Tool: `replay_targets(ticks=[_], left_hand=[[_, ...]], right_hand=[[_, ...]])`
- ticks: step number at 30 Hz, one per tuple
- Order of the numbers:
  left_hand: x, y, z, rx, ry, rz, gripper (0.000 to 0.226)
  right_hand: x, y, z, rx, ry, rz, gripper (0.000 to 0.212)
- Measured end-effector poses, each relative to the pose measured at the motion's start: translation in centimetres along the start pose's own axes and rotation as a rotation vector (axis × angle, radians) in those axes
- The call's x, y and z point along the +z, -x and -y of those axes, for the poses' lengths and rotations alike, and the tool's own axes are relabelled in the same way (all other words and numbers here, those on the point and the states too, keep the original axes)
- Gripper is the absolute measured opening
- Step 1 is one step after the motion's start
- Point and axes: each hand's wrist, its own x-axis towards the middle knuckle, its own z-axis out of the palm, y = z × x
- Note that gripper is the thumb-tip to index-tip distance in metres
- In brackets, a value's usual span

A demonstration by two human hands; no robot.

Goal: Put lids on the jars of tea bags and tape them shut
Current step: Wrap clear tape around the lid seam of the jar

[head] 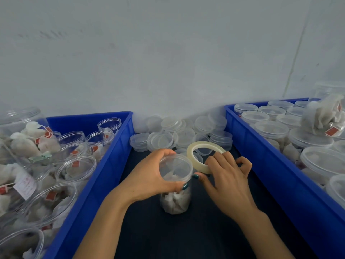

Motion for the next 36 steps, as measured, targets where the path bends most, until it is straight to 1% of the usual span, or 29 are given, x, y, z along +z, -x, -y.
replay_targets(ticks=[3,7,10,12,16,18,21,23,25,27,30,32,34,36], left_hand=[[-0.3,-0.2,0.1,-0.001,0.001,0.027,0.089],[-0.7,-0.4,0.2,0.001,0.009,0.07,0.084],[-1.1,-0.6,0.2,0.013,0.046,0.14,0.083],[-1.3,-0.7,0.0,0.023,0.024,0.174,0.082],[-1.8,-0.9,-0.7,0.013,-0.115,0.198,0.088],[-2.0,-0.7,-0.8,0.041,-0.125,0.2,0.086],[-2.4,-0.6,-0.8,0.069,-0.169,0.207,0.083],[-2.6,-0.6,-0.6,0.068,-0.181,0.226,0.086],[-2.8,-0.7,-0.6,0.07,-0.173,0.245,0.087],[-2.9,-0.7,-0.7,0.078,-0.156,0.263,0.086],[-3.1,-0.8,-1.1,0.072,-0.17,0.31,0.086],[-3.3,-1.0,-1.6,0.056,-0.199,0.346,0.087],[-3.2,-1.1,-2.4,0.041,-0.233,0.355,0.088],[-2.0,-1.1,-3.5,-0.003,-0.301,0.316,0.092]], right_hand=[[0.0,0.1,-0.7,-0.03,-0.018,0.055,0.016],[-0.2,-0.1,-0.5,-0.004,-0.01,0.043,0.013],[-0.2,-0.1,-0.1,0.019,0.013,0.002,0.018],[-0.2,0.0,0.0,0.019,0.009,-0.002,0.022],[-0.4,0.0,0.0,-0.014,0.013,-0.013,0.028],[-0.5,-0.2,-0.2,-0.043,-0.007,0.006,0.031],[-0.7,-0.4,-0.9,-0.08,-0.029,0.062,0.044],[-0.8,-0.6,-1.4,-0.058,-0.058,0.058,0.052],[-1.0,-0.7,-1.8,-0.045,-0.071,0.04,0.054],[-1.2,-0.6,-2.2,-0.067,-0.098,0.05,0.047],[-1.2,-0.3,-2.4,-0.106,-0.125,0.096,0.023],[-1.0,-0.2,-2.1,-0.099,-0.096,0.09,0.012],[-0.9,-0.3,-1.5,-0.07,-0.084,0.083,0.009],[-0.9,-0.2,-1.1,-0.033,-0.083,0.117,0.011]])
